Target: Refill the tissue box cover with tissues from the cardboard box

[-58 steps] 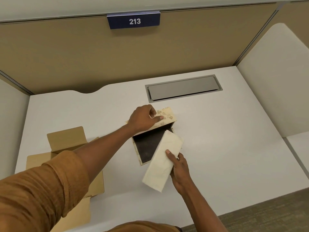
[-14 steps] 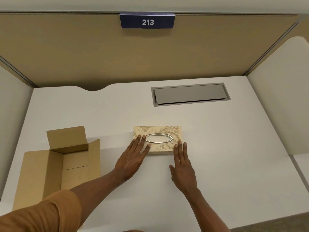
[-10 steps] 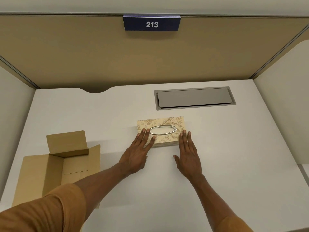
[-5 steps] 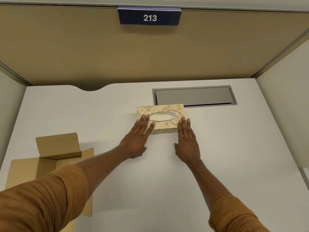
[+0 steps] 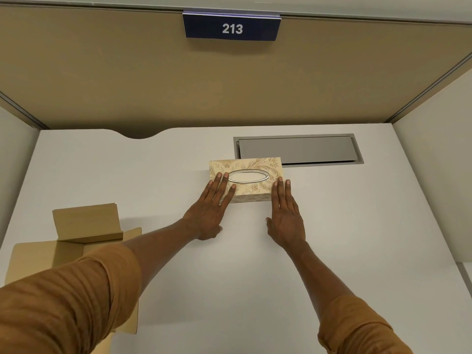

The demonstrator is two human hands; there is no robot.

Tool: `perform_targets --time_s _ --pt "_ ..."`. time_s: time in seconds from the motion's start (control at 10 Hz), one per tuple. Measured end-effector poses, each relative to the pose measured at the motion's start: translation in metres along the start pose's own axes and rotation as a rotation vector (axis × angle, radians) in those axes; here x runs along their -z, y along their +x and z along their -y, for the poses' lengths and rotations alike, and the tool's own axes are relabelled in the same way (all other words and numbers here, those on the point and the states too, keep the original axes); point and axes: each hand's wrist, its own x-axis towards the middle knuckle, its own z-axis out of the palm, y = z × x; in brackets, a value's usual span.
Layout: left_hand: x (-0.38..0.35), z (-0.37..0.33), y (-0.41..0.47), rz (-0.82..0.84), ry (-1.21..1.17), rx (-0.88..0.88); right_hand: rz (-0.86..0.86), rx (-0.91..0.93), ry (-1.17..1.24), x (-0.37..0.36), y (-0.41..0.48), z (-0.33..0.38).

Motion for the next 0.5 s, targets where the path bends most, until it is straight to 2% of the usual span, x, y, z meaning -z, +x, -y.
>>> perform_targets --time_s 0.3,0.5 --pt "0.013 -0.003 -0.001 0.061 0.016 0.024 0.035 -0.013 -0.009 0.007 0.000 0.002" --pt "0.024 -0.008 -0.017 -0.016 0.013 0.121 -0.060 0.002 0.031 0.016 -0.004 0.016"
